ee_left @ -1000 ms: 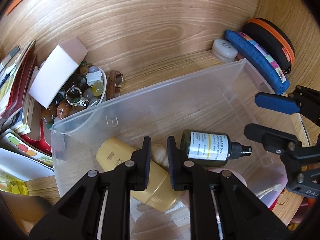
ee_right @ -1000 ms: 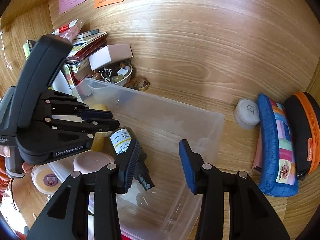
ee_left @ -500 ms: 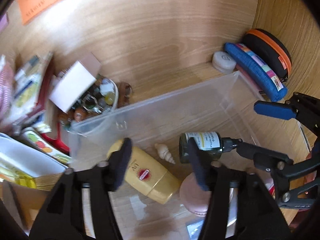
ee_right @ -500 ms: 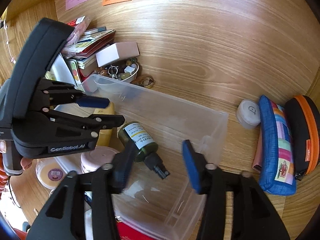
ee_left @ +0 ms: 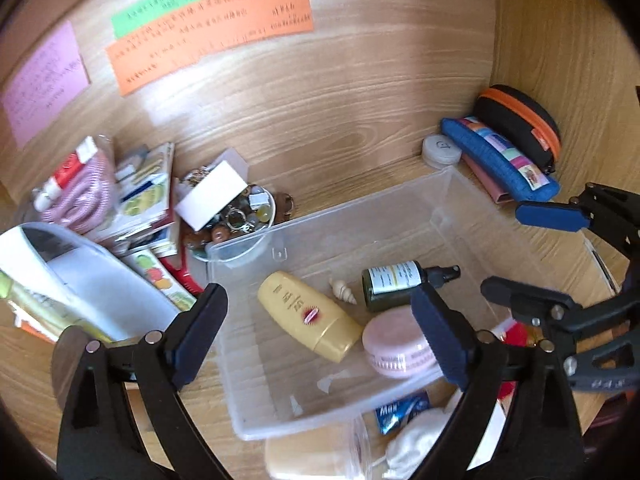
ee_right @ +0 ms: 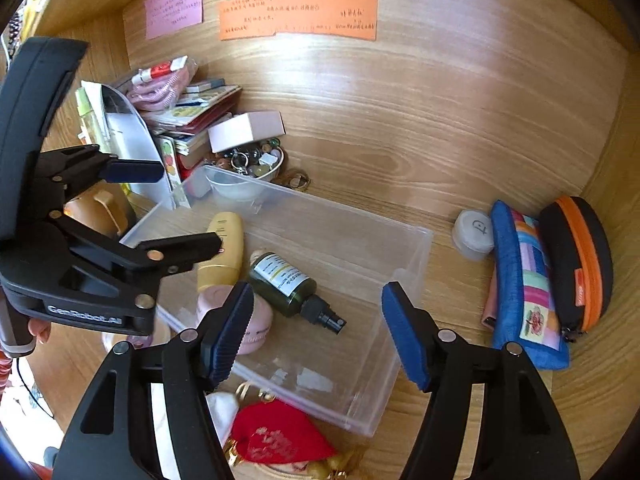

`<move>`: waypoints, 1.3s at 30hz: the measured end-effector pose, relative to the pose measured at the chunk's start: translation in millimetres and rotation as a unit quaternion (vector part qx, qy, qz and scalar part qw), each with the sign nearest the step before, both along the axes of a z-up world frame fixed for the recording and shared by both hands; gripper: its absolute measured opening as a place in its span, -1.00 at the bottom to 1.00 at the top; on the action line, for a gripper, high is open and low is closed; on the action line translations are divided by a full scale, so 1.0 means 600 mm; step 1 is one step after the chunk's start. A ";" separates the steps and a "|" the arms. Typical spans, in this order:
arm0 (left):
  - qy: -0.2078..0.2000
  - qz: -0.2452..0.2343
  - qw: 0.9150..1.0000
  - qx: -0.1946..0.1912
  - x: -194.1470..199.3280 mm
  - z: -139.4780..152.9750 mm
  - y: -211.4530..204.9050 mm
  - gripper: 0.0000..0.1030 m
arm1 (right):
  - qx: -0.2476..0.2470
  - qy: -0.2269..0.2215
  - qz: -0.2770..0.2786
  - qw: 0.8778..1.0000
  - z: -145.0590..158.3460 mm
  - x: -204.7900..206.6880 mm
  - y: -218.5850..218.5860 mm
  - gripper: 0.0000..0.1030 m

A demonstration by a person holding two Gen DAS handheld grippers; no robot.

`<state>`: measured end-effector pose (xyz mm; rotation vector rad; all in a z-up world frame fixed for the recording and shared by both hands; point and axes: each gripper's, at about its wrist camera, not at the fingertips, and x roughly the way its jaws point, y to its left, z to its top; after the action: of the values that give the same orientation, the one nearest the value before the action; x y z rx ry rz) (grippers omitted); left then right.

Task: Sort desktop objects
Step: 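Release the green bottle and shell into the clear box with both grippers, then grasp the cream plastic jar with the left gripper while the right gripper grasps the red pouch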

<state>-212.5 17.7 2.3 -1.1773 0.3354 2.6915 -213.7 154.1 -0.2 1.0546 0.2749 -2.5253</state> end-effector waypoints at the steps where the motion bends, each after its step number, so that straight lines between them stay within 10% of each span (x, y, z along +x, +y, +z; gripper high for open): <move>1: 0.003 0.001 1.000 -0.002 0.007 0.003 0.000 0.85 | -0.002 0.002 -0.001 1.000 0.003 0.007 0.001 0.23; 14: 0.010 0.002 1.000 0.000 0.113 0.002 -0.045 0.93 | -0.016 0.014 -0.011 1.000 0.024 0.082 0.023 0.24; 21: -0.034 0.009 0.999 0.019 0.142 -0.056 -0.067 0.93 | -0.025 0.018 -0.028 0.999 0.002 0.125 0.053 0.57; 39: -0.139 0.042 0.982 0.123 0.112 -0.161 -0.103 0.94 | -0.071 -0.099 -0.033 0.992 -0.127 0.092 0.071 0.57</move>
<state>-145.5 -44.4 -94.4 -1.4879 -0.0863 2.4956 -158.4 196.5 -76.7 1.2622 0.0040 -2.4308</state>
